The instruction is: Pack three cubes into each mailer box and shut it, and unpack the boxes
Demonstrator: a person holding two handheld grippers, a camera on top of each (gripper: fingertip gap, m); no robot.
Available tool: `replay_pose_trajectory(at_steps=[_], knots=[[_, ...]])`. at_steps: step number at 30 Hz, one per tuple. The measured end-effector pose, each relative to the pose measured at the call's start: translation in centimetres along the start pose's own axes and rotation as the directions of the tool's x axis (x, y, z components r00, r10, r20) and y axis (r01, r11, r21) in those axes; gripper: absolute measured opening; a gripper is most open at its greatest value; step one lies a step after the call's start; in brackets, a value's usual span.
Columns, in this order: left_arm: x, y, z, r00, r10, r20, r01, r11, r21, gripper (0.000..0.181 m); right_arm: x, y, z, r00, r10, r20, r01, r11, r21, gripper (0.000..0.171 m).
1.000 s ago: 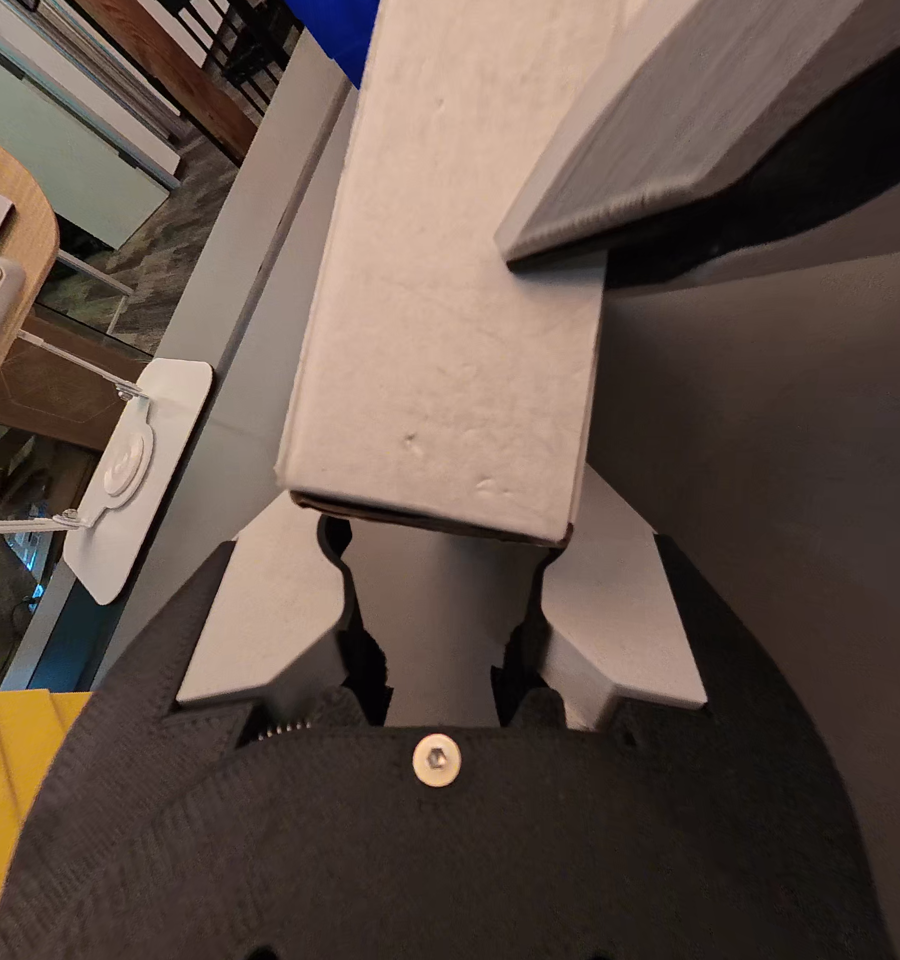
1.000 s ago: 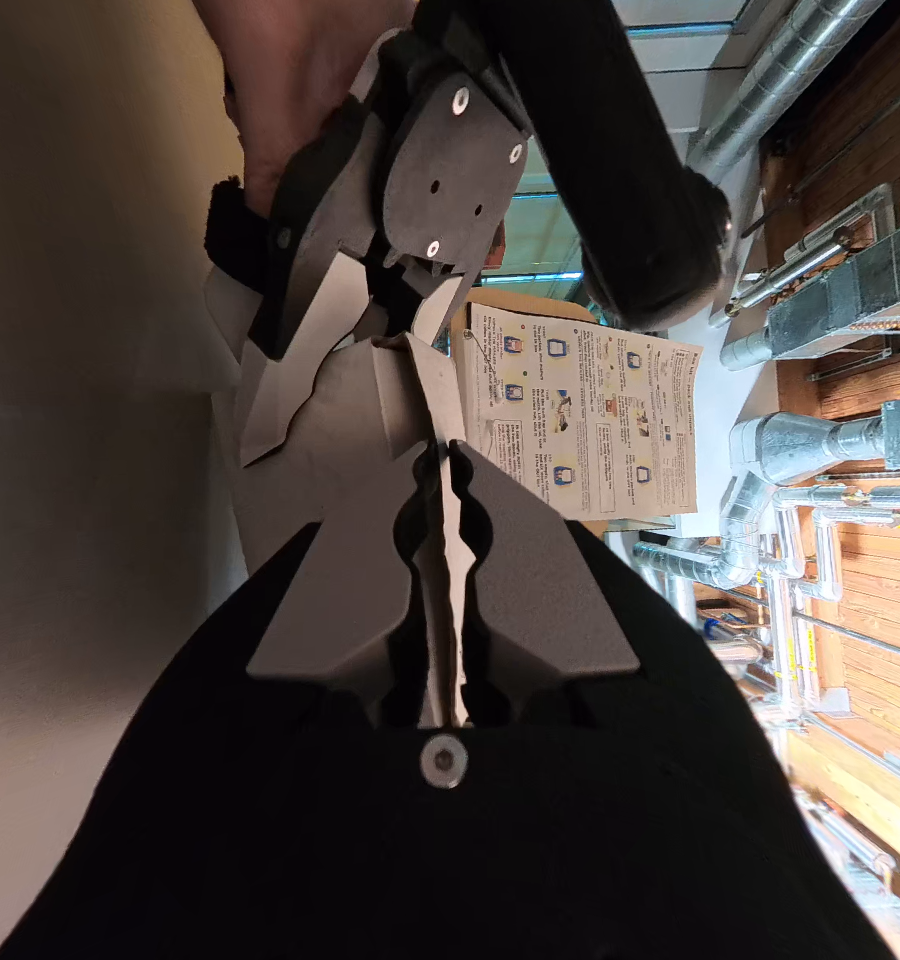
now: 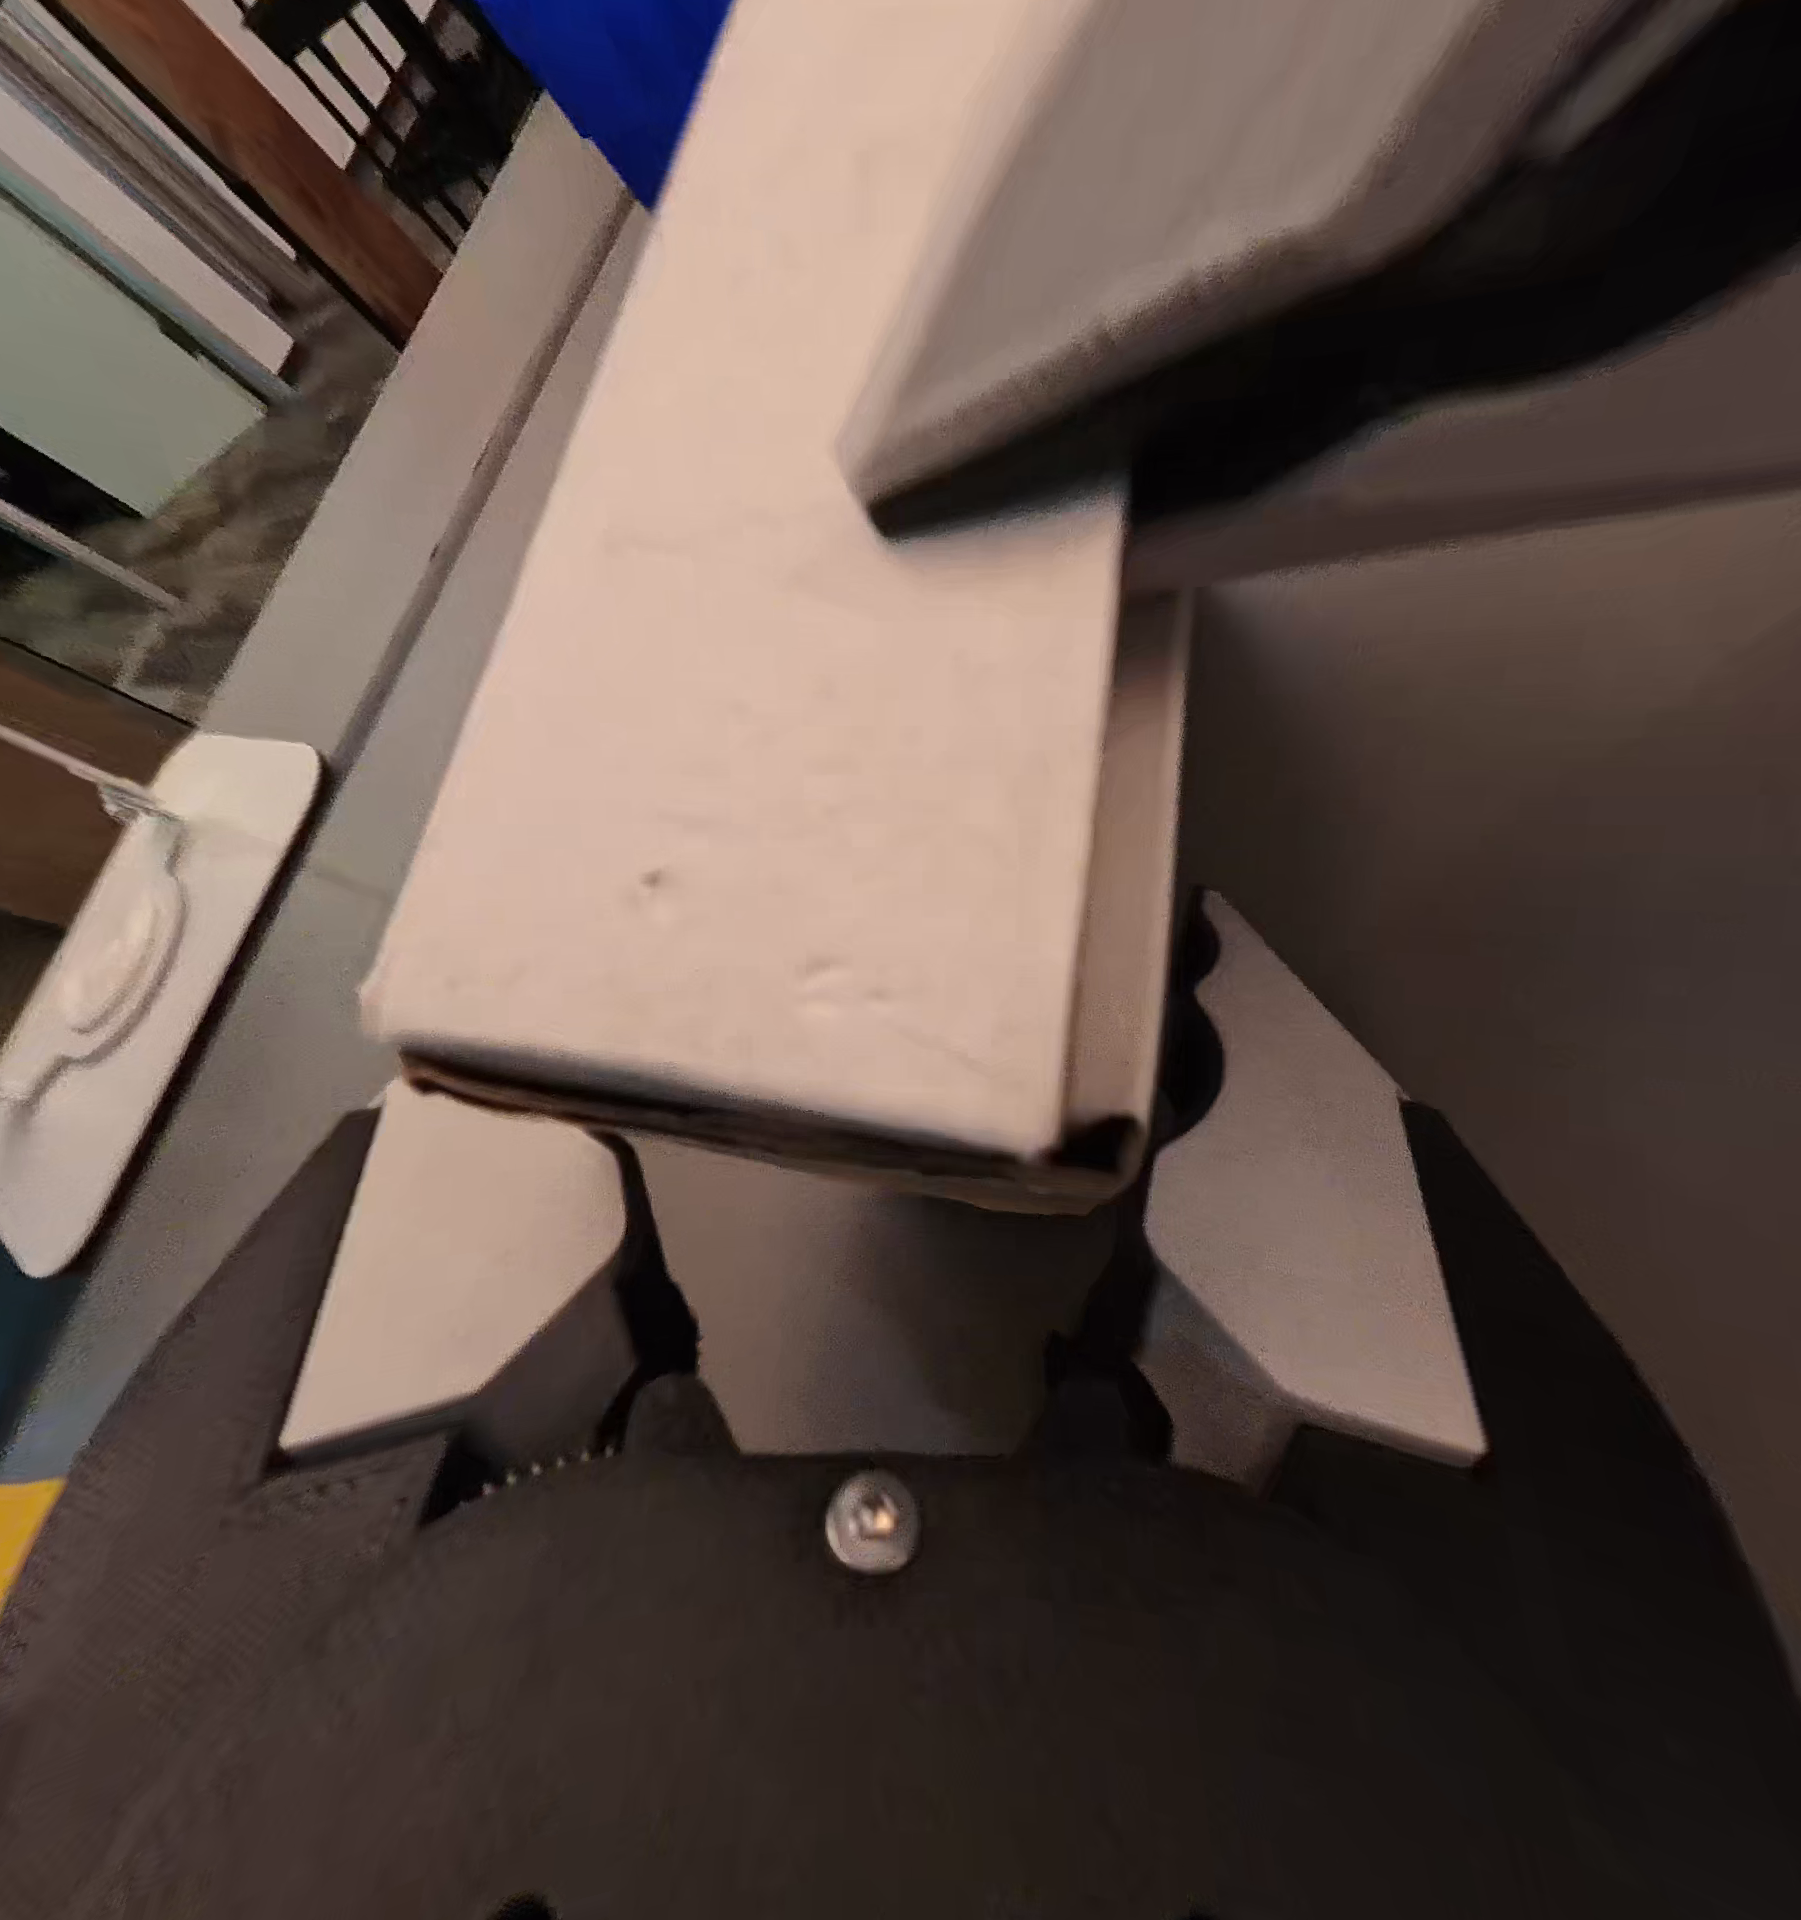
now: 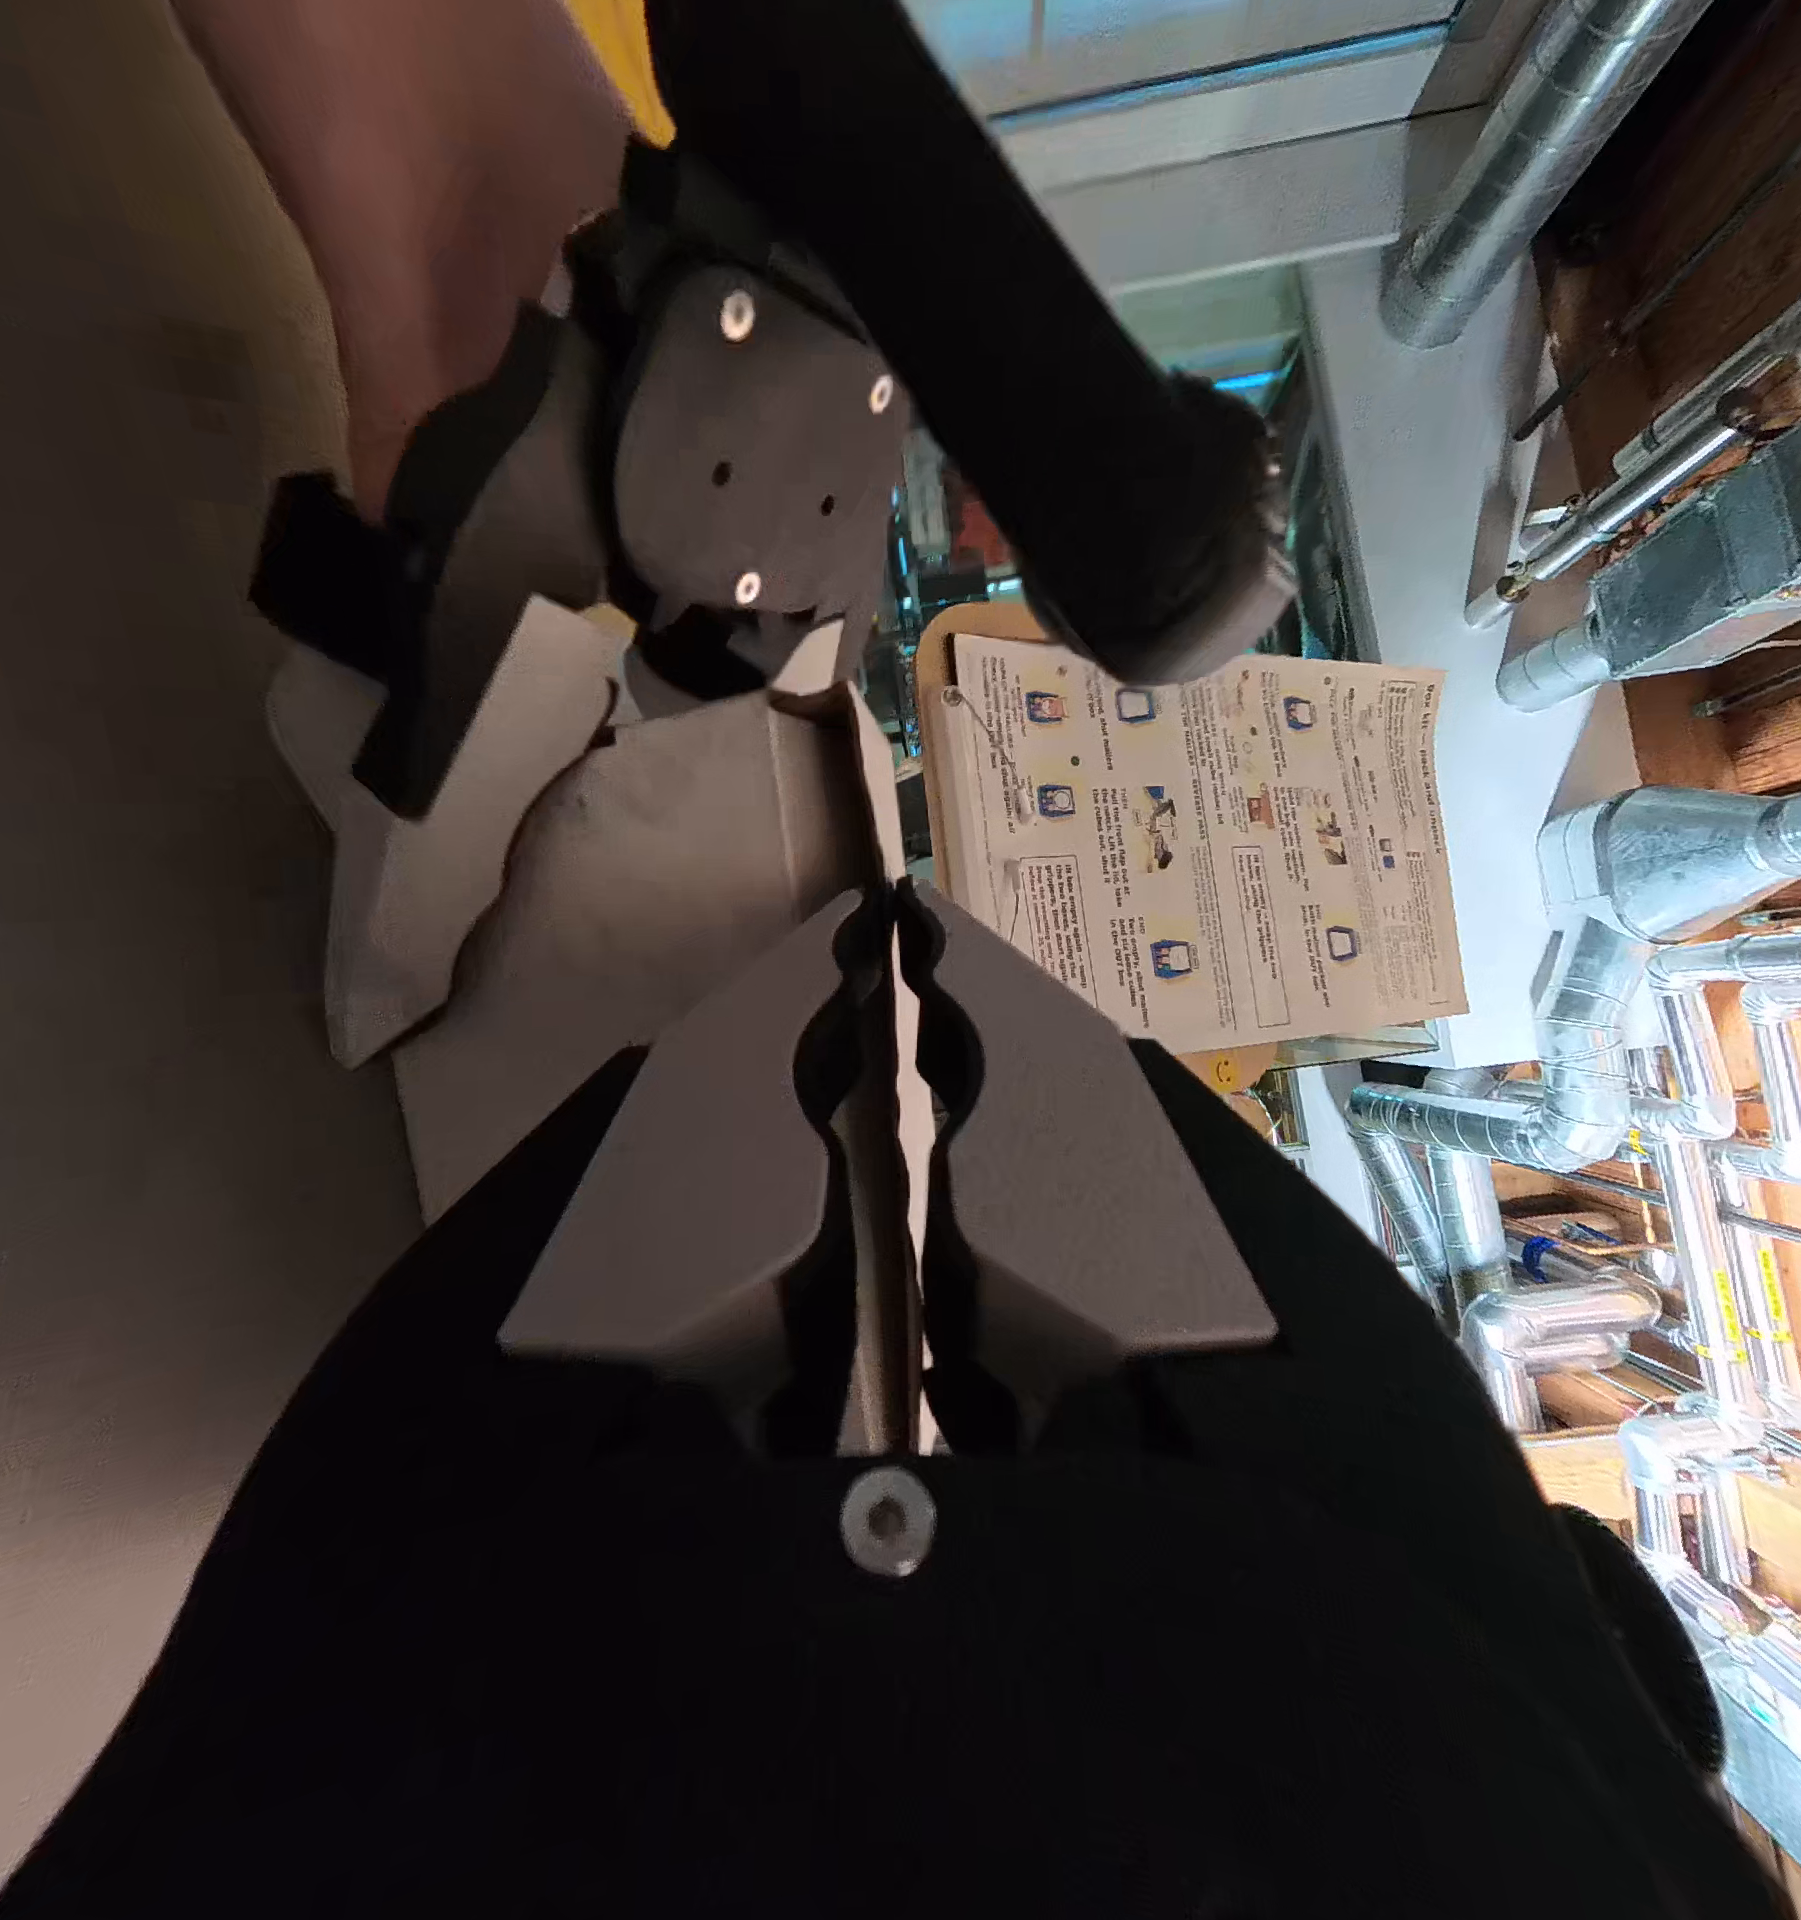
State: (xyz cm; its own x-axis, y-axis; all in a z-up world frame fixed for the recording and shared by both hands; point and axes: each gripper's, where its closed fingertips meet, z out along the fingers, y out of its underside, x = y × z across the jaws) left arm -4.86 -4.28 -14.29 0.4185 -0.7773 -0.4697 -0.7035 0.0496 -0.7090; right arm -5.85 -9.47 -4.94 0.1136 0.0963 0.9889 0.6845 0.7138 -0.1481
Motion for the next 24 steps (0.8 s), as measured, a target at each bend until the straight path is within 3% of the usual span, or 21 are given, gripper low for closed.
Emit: replay_pose_trajectory(at_steps=[8,14,24], knots=[[-0.23,0.32,0.05,1.0,0.007,-0.001,-0.007,0.999,-0.037,0.088,0.15,0.07,-0.01,1.0,-0.012,-0.009,0.012,1.0,0.0,0.001],[-0.28,0.16,0.11,1.0,0.022,0.0,-0.022,0.999,-0.047,0.087,0.44,0.35,-0.21,0.995,0.074,0.067,-0.073,0.997,-0.024,0.002],[0.08,0.29,0.34,0.999,-0.021,-0.039,0.018,0.998,-0.064,0.086,0.58,0.75,0.04,0.999,-0.027,0.021,0.028,0.997,-0.065,0.001]])
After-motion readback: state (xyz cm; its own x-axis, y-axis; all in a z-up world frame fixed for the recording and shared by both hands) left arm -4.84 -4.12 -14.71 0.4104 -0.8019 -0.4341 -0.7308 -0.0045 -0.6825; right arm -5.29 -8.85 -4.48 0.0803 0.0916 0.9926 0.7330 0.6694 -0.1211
